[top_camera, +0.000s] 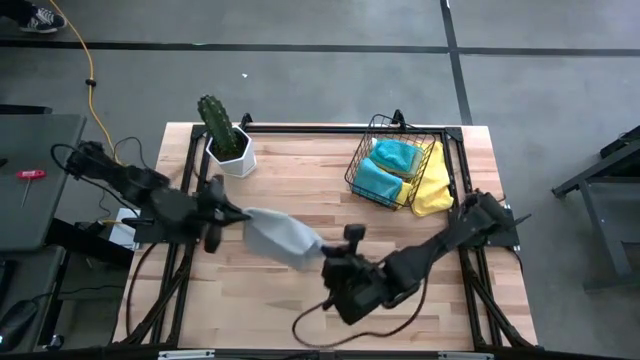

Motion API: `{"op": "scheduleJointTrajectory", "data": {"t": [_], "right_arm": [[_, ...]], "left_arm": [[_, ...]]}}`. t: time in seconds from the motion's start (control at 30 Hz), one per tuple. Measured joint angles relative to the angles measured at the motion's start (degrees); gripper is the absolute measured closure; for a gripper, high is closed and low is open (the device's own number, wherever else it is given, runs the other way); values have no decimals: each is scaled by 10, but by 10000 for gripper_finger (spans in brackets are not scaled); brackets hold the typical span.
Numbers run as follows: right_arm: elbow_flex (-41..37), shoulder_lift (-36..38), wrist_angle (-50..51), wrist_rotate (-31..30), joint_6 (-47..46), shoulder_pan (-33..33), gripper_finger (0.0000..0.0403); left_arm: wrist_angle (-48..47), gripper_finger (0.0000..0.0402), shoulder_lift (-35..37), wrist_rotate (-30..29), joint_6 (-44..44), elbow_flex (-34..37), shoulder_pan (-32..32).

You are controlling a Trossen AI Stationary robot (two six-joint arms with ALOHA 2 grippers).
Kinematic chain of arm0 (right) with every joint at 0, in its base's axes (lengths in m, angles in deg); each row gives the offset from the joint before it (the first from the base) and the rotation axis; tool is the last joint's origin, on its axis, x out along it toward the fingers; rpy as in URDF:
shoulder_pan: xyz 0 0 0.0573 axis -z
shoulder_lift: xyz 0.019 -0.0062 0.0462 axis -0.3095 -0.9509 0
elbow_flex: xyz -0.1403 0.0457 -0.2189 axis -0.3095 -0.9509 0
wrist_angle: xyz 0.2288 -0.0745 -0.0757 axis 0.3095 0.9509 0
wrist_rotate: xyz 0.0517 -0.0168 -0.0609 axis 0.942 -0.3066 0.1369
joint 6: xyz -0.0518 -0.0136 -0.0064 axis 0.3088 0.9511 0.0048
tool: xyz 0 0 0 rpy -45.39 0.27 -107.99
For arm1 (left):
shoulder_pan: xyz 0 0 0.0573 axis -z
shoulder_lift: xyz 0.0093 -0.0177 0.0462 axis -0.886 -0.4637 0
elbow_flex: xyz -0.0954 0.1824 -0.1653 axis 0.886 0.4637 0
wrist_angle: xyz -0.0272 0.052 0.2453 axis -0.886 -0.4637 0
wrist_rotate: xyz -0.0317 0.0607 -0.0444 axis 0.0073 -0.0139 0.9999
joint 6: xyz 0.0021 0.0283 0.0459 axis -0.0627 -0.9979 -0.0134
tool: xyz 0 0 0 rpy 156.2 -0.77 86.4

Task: Fold microfiber towels
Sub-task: Fold the gray microfiber towel

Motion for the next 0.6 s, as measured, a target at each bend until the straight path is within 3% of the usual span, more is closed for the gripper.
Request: {"op": "scheduleJointTrajectory", "data": {"t": [0.3,0.6], "right_arm": [[0,26,134,-49,-60,54,403],[0,36,164,-34,-32,136,403]], "left_arm": [[-30,401,51,-35,-62,-67,-23],[-78,401,68,-105,-94,-53,-62]]}}
